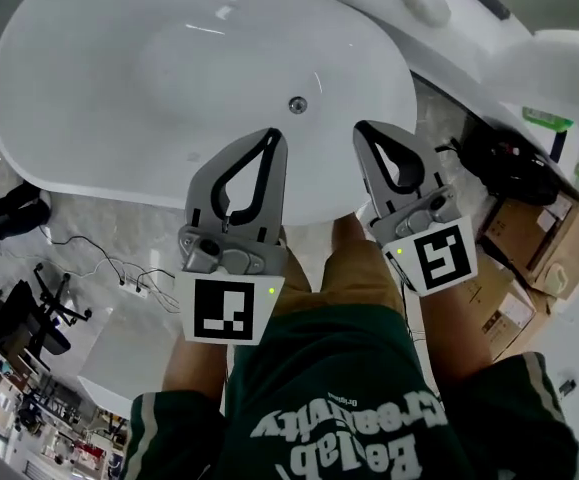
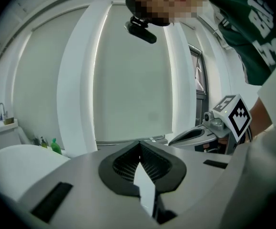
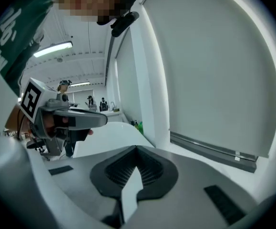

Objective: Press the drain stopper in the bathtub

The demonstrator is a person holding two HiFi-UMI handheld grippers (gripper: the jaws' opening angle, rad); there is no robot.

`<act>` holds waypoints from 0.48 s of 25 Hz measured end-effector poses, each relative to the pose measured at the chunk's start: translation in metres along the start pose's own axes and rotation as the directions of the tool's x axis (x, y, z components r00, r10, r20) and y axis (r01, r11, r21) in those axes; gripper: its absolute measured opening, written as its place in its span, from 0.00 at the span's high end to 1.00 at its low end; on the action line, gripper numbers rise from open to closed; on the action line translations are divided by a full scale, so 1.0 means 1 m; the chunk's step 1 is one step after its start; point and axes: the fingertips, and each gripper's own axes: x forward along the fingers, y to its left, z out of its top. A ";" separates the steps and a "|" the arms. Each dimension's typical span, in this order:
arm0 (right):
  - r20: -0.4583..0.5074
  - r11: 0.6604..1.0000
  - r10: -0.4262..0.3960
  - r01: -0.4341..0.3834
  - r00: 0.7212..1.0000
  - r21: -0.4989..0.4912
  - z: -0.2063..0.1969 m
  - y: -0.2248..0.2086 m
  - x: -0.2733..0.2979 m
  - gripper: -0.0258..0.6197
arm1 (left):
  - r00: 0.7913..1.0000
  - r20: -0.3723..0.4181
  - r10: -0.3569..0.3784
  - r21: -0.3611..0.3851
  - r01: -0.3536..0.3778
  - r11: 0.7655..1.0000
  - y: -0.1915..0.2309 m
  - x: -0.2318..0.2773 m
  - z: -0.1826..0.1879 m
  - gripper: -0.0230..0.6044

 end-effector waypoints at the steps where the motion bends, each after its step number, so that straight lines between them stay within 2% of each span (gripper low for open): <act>1: -0.026 1.000 0.006 -0.006 1.000 -0.002 -0.015 0.004 0.008 0.94 | 1.000 0.005 -0.013 0.009 0.013 1.000 0.003 0.003 -0.011 0.95; 3: -0.086 1.000 0.018 -0.019 0.996 -0.017 -0.047 0.009 0.024 0.94 | 0.999 0.005 -0.033 -0.001 0.033 0.999 0.010 0.010 -0.037 0.95; 8: -0.187 0.998 0.039 -0.049 0.982 -0.049 -0.120 0.016 0.072 0.94 | 0.997 -0.034 -0.071 -0.082 0.068 0.994 0.022 0.020 -0.101 0.95; 12: -0.287 0.998 0.021 -0.038 0.958 -0.053 -0.186 0.015 0.098 0.94 | 0.993 -0.074 -0.089 -0.108 0.080 0.991 0.028 0.027 -0.149 0.95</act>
